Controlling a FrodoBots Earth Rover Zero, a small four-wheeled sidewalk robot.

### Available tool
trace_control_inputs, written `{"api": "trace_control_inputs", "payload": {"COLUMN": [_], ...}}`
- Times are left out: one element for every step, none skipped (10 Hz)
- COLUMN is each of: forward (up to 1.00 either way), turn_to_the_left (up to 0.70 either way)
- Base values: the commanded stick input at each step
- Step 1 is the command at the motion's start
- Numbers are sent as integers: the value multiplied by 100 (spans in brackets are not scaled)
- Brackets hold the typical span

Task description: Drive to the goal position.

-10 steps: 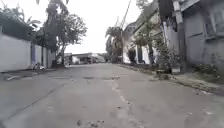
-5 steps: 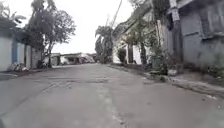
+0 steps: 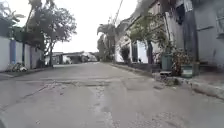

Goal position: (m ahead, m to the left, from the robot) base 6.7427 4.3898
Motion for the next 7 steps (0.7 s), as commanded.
{"api": "trace_control_inputs", "payload": {"forward": [100,100,100,100,100,100,100], "turn_to_the_left": [4,4,4,4,4,4,4]}}
